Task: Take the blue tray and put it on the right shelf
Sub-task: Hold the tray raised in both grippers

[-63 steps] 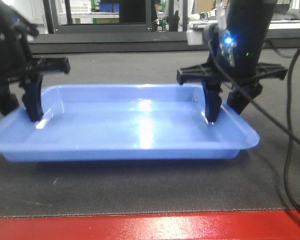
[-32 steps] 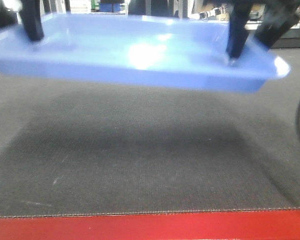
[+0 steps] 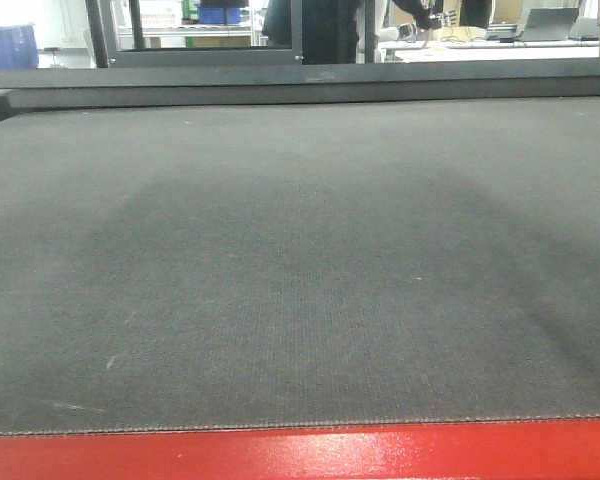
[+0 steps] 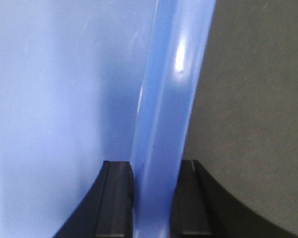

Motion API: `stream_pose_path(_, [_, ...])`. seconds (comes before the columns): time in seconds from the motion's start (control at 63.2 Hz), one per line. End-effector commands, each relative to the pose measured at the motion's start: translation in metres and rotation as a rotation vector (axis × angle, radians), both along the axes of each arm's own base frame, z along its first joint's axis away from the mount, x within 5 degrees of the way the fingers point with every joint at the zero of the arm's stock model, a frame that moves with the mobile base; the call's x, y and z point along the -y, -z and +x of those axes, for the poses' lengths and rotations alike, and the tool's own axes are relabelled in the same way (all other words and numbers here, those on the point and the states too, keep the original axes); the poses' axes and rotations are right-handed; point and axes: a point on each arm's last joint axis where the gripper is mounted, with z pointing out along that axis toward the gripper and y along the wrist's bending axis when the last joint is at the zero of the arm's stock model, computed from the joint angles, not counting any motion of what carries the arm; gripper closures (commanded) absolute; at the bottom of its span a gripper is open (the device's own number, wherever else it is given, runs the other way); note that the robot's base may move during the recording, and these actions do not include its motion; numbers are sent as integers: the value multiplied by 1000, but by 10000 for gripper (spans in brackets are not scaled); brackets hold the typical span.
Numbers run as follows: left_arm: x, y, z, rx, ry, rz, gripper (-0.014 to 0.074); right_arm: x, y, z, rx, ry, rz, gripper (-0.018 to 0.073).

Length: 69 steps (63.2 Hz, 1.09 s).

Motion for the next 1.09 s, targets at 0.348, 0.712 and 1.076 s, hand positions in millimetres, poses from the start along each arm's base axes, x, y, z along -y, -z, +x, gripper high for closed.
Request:
stream_pose_path(0.348, [-15, -43, -48, 99, 32, 0, 638, -13, -27, -32, 72, -111, 3, 501])
stream_pose_path(0.712, [-18, 6, -62, -79, 64, 53, 638, -14, 8, -42, -41, -135, -44, 501])
stream_pose_path(1.076, [-33, -8, -100, -84, 116, -77, 638, 4, -13, -85, 18, -159, 57, 501])
